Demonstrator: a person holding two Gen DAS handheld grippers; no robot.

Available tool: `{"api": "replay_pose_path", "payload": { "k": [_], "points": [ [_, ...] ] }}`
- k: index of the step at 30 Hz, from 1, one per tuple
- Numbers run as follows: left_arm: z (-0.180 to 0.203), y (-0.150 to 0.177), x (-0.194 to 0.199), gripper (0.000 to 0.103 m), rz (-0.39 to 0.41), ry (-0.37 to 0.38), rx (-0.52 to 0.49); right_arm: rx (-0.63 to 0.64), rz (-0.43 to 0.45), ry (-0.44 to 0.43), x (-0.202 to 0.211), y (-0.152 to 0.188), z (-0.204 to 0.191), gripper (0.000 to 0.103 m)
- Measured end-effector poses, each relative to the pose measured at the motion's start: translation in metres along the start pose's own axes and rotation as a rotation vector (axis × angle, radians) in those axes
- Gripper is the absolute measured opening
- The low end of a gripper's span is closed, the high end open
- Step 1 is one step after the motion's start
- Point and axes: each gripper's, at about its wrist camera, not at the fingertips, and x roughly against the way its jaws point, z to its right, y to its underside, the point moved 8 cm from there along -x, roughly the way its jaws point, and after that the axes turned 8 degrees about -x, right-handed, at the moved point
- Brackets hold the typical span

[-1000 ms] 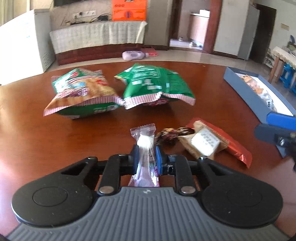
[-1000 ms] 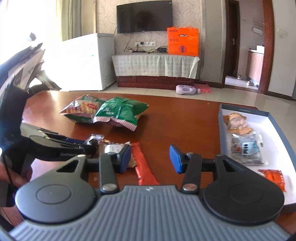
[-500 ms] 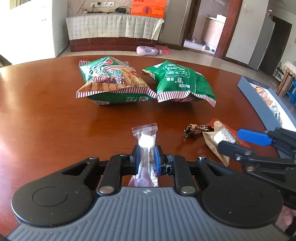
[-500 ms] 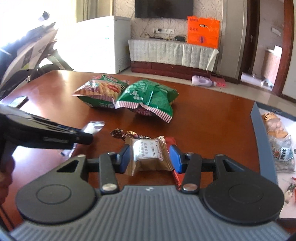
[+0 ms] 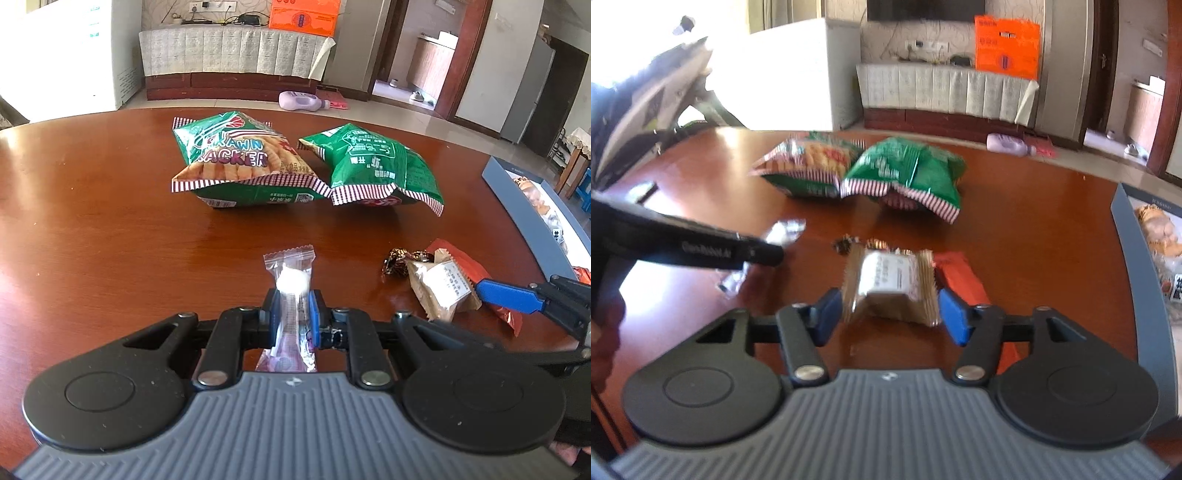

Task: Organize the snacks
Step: 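Close the right tool on the wrapped cake with white label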

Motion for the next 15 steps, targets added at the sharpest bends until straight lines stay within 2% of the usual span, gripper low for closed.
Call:
{"api": "replay_pose_path", "payload": {
  "k": [7, 10, 15],
  "points": [
    [0.004, -0.001, -0.002, 0.020, -0.002, 0.011, -0.002, -0.032, 0.028, 0.028, -0.006, -0.007, 0.001, 0.069],
    [0.006, -0.001, -0.003, 0.020, 0.000, 0.013, -0.018, -0.066, 0.008, 0.029, -0.015, -0.009, 0.005, 0.069],
    [0.007, -0.001, -0.005, 0.020, 0.002, 0.018, -0.025, -0.025, -0.008, 0.030, -0.023, -0.008, 0.001, 0.069]
  ]
}}
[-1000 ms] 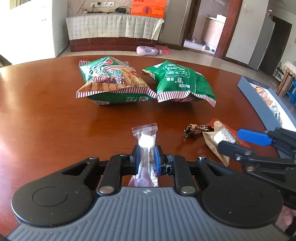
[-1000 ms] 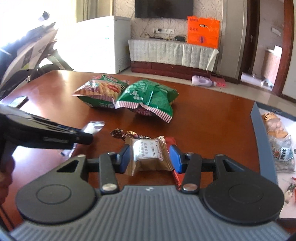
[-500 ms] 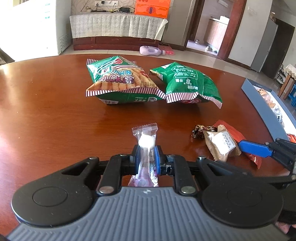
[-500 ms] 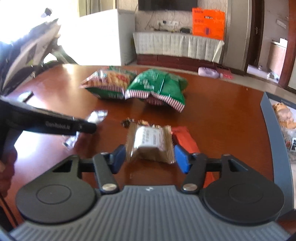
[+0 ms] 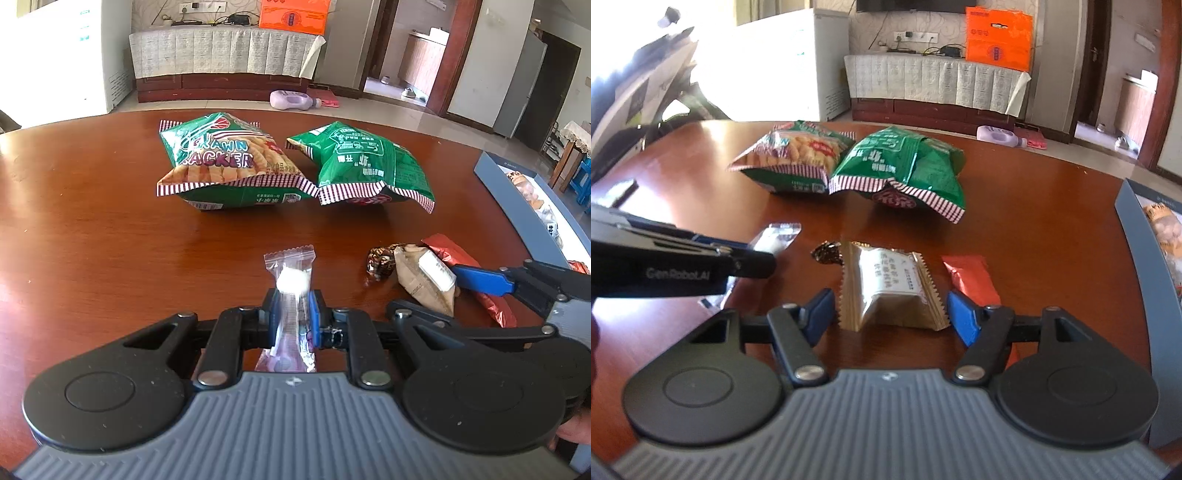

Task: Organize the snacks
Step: 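Close the right tool on the wrapped cake with white label, then carry the stick-candy bag with left while right carries the cake over the box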

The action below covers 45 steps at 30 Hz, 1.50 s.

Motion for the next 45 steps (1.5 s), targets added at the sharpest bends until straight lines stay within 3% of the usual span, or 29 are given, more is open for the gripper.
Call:
{"api": "replay_pose_path", "payload": {
  "k": [2, 3, 10, 28, 45],
  "points": [
    [0.000, 0.000, 0.000, 0.020, 0.002, 0.002, -0.003, -0.002, -0.002, -0.012, 0.000, -0.001, 0.000, 0.063],
    [0.000, 0.000, 0.000, 0.020, 0.003, 0.005, -0.003, -0.002, 0.000, -0.015, 0.001, -0.001, 0.000, 0.054],
    [0.003, 0.002, 0.002, 0.019, 0.018, 0.031, -0.006, -0.023, 0.011, -0.059, 0.013, -0.005, 0.001, 0.039],
    [0.004, -0.015, 0.030, 0.017, 0.101, 0.011, 0.016, 0.003, 0.097, -0.058, 0.053, -0.019, 0.006, 0.037],
    [0.067, -0.037, 0.039, 0.017, 0.133, 0.075, -0.045, -0.025, 0.150, -0.018, 0.087, -0.024, 0.037, 0.037]
  ]
}}
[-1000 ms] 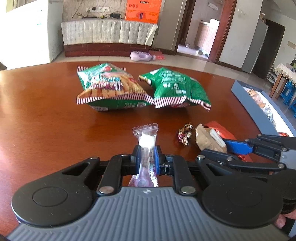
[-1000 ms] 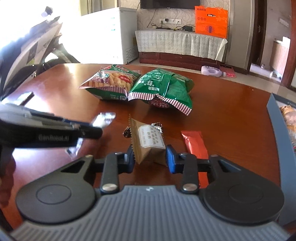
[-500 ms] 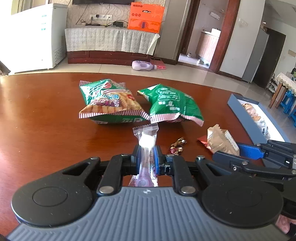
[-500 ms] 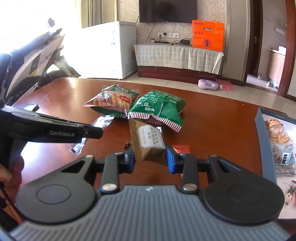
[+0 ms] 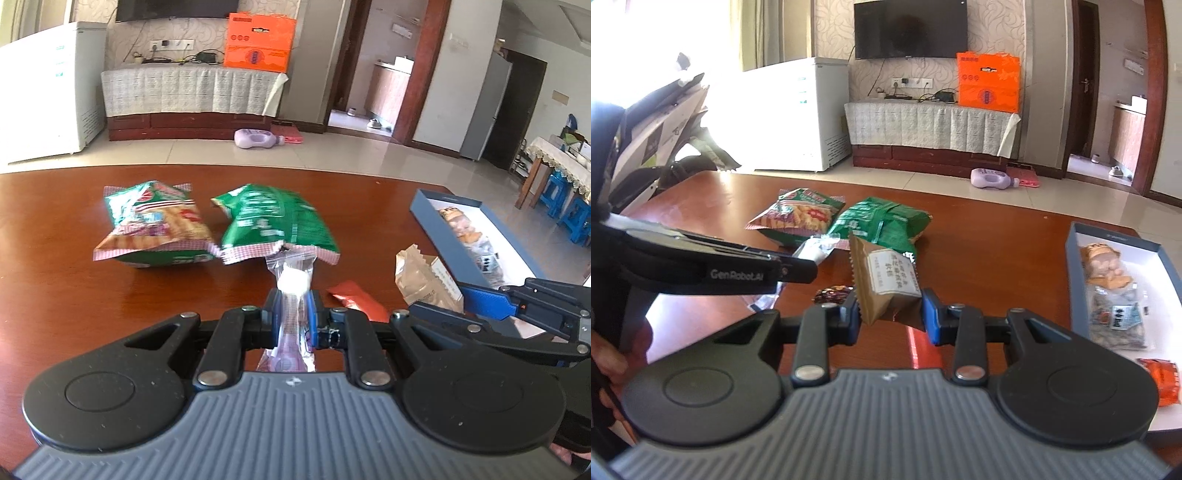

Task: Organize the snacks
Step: 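Carry the stick-candy bag with left while right carries the cake over the box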

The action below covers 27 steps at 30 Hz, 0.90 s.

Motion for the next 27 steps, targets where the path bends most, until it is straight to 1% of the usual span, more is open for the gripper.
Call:
{"api": "replay_pose_path", "payload": {
  "k": [3, 12, 21, 27],
  "points": [
    [0.014, -0.003, -0.003, 0.017, 0.001, 0.003, -0.022, -0.011, 0.014, 0.012, 0.009, -0.001, 0.010, 0.037],
    [0.067, -0.012, -0.013, 0.017, 0.008, 0.051, -0.073, -0.057, 0.052, 0.073, 0.038, 0.001, 0.056, 0.037],
    [0.127, -0.023, -0.025, 0.017, 0.032, 0.116, -0.131, -0.119, 0.090, 0.172, 0.071, 0.011, 0.115, 0.037],
    [0.166, -0.037, -0.035, 0.017, 0.052, 0.169, -0.169, -0.175, 0.091, 0.244, 0.077, 0.017, 0.153, 0.037]
  ]
}}
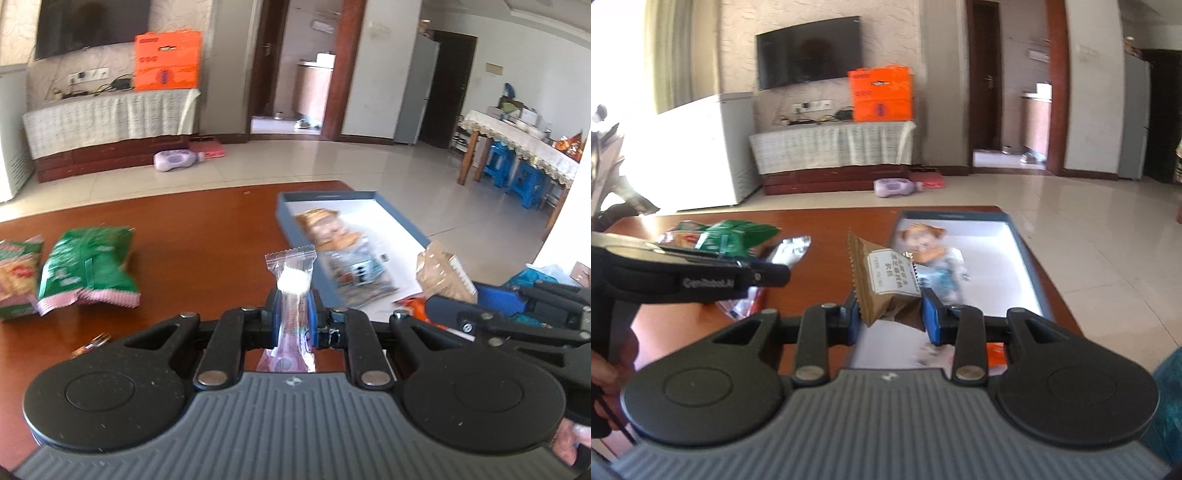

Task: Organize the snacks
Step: 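Carry the stick-candy bag with left while right carries the cake over the box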

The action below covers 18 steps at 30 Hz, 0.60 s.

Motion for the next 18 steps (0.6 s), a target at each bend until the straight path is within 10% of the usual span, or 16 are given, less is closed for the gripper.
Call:
{"api": "replay_pose_path", "payload": {
  "k": [18],
  "points": [
    [0.075, -0.062, -0.109, 0.018, -0.014, 0.071, -0.105, -0.086, -0.043, 0.115, -0.020, 0.007, 0.054, 0.037]
  ]
}}
